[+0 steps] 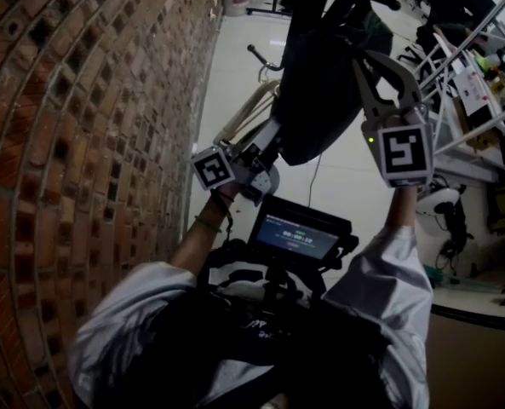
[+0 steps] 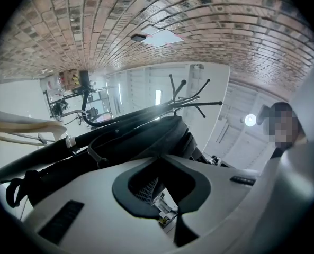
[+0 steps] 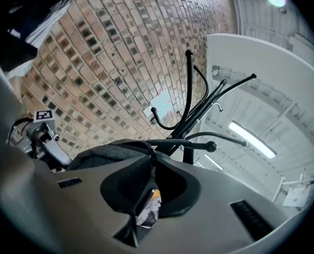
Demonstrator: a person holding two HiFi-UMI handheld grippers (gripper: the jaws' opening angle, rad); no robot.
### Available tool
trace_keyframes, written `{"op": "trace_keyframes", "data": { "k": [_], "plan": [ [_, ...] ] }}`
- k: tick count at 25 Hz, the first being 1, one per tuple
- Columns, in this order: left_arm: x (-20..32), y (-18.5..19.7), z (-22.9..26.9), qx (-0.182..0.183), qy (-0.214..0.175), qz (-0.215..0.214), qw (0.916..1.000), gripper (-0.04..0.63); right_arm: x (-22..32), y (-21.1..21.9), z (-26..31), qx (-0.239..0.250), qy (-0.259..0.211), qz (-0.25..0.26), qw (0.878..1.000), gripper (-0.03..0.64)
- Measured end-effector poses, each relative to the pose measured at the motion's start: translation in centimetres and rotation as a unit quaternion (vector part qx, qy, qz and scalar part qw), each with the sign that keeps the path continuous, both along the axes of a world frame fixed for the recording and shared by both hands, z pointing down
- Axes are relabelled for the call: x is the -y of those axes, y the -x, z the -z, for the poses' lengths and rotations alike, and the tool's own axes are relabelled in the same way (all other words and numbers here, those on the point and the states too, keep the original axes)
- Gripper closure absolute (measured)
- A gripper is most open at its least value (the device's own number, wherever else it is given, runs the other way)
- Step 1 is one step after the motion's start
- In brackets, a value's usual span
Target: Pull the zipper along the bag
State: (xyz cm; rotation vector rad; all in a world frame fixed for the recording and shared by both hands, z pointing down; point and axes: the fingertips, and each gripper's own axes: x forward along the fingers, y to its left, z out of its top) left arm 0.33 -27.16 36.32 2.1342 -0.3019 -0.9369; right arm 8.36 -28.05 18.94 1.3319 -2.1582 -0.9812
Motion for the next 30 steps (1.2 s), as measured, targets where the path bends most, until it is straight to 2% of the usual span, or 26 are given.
{"op": "trace_keyframes", "data": {
  "k": [2, 7, 9, 12, 14, 16, 20, 24, 27, 30],
  "plan": [
    [-0.1, 0.1, 0.0, -0.002, 0.003, 0.005, 1.0000, 0.577, -0.2, -0.1, 0.3, 0.024, 0.018, 0.007, 1.000, 0.584],
    [-1.0, 0.6, 0.3, -0.010, 0.008, 0.018, 0.9998, 0.577, -0.5, 0.2, 1.2, 0.039, 0.009, 0.041, 0.998, 0.584],
    [-1.0, 0.6, 0.2, -0.002, 0.009, 0.021, 0.9997, 0.577, -0.5, 0.2, 1.3, 0.025, 0.002, 0.043, 0.999, 0.583],
    [-0.9, 0.5, 0.0, 0.005, 0.010, 0.022, 0.9997, 0.577, -0.4, 0.3, 1.2, -0.023, 0.000, 0.055, 0.998, 0.581],
    [-0.9, 0.5, 0.0, 0.003, 0.012, 0.022, 0.9997, 0.577, -0.3, 0.4, 1.1, -0.052, 0.008, 0.061, 0.997, 0.581],
    [-0.9, 0.6, 0.0, -0.003, 0.014, 0.021, 0.9997, 0.577, -0.2, 0.5, 1.1, -0.060, 0.023, 0.067, 0.996, 0.578],
    [-0.7, 0.6, -0.1, -0.011, 0.019, 0.018, 0.9996, 0.577, 0.1, 1.1, 1.0, -0.020, 0.057, 0.095, 0.994, 0.569],
    [-0.5, 0.7, -0.1, -0.012, 0.021, 0.021, 0.9995, 0.577, 0.5, 1.4, 1.1, -0.005, 0.058, 0.100, 0.993, 0.566],
    [-0.5, 0.6, -0.1, -0.012, 0.024, 0.022, 0.9994, 0.577, 0.7, 1.7, 1.3, -0.006, 0.053, 0.077, 0.996, 0.565],
    [-0.4, 0.7, -0.1, -0.021, 0.027, 0.023, 0.9992, 0.577, 0.8, 1.9, 1.5, 0.032, 0.049, 0.041, 0.997, 0.563]
  ]
}}
